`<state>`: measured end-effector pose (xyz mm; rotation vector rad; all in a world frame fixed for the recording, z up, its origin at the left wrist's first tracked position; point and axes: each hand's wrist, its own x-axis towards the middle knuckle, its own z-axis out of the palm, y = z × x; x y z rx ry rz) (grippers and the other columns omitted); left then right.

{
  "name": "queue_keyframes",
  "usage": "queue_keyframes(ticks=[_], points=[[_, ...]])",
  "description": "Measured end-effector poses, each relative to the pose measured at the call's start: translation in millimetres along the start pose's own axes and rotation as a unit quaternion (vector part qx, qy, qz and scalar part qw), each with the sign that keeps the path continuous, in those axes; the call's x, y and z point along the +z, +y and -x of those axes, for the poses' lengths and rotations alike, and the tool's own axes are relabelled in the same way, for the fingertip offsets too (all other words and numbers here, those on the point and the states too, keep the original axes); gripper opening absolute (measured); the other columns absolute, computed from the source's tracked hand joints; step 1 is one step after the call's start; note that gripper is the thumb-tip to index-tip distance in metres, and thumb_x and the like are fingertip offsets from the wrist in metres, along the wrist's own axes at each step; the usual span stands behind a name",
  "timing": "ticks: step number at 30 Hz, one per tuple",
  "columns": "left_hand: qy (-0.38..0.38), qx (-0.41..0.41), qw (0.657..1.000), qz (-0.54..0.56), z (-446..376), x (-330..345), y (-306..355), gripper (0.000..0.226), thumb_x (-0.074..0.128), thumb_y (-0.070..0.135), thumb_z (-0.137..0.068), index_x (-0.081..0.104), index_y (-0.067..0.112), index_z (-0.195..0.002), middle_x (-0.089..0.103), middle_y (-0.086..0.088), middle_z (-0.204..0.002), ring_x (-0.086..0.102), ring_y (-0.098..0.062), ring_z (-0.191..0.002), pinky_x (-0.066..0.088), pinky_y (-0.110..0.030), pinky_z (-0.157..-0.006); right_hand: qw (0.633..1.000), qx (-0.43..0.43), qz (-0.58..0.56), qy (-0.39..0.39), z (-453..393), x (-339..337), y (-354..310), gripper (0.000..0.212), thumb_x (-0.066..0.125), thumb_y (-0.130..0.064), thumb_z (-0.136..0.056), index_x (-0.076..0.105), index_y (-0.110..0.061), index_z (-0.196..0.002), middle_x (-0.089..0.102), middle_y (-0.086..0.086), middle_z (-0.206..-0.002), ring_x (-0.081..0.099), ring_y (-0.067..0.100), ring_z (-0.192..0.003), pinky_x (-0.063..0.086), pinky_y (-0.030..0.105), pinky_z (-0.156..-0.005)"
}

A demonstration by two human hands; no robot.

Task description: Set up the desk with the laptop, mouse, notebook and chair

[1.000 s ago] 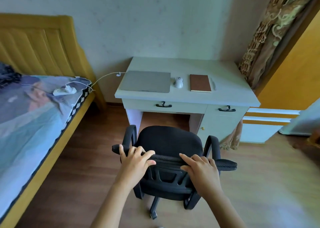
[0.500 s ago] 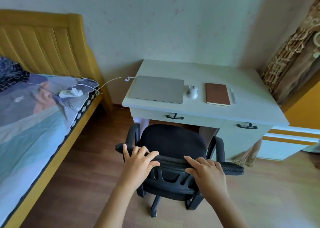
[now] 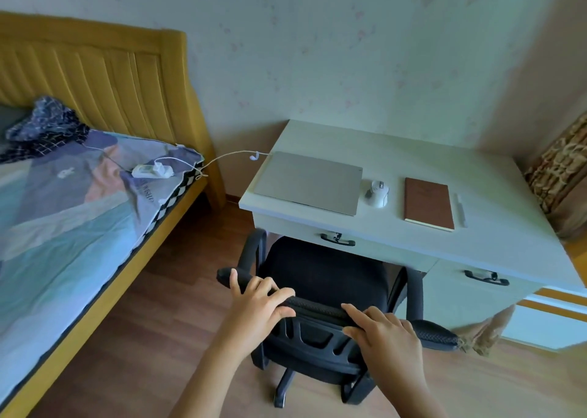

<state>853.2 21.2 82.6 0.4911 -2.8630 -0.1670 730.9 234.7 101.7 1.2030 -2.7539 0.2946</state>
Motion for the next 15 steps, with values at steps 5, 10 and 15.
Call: queue_keyframes(ticks=[5, 10, 15], points=[[-0.054, -0.019, 0.997, 0.045, 0, -5, -3, 0.038, 0.039, 0.061, -0.084, 0.063, 0.041, -0.106, 0.061, 0.014, -0.092, 0.060, -0.014, -0.094, 0.018, -0.069, -0.104, 1.000, -0.001, 0.001, -0.027, -1, -10, -1, 0.031, 0.055, -0.053, -0.082, 0.065, -0.042, -0.110, 0.062, -0.016, -0.074, 0.061, 0.015, -0.063, 0.043, 0.028, -0.056], [-0.171, -0.053, 0.974, 0.140, -18, -35, -3, 0.027, 0.054, 0.054, -0.088, 0.064, 0.043, -0.110, 0.062, 0.017, -0.104, 0.053, -0.008, -0.108, 0.001, -0.059, -0.113, 0.967, 0.085, -0.109, -0.216, -21, -32, 2, 0.041, 0.056, -0.062, -0.078, 0.051, -0.054, -0.118, 0.059, -0.027, -0.104, 0.055, -0.001, -0.098, 0.041, 0.021, -0.069], [-0.290, -0.045, 0.921, 0.254, -47, -52, -17, 0.047, 0.056, 0.068, -0.079, 0.074, 0.031, -0.102, 0.072, 0.014, -0.101, 0.064, -0.003, -0.088, 0.053, -0.030, -0.084, 0.891, 0.158, -0.330, -0.270, -53, -33, 0, 0.031, 0.067, -0.052, -0.073, 0.073, -0.029, -0.091, 0.073, -0.012, -0.087, 0.065, 0.003, -0.083, 0.053, 0.035, -0.087]])
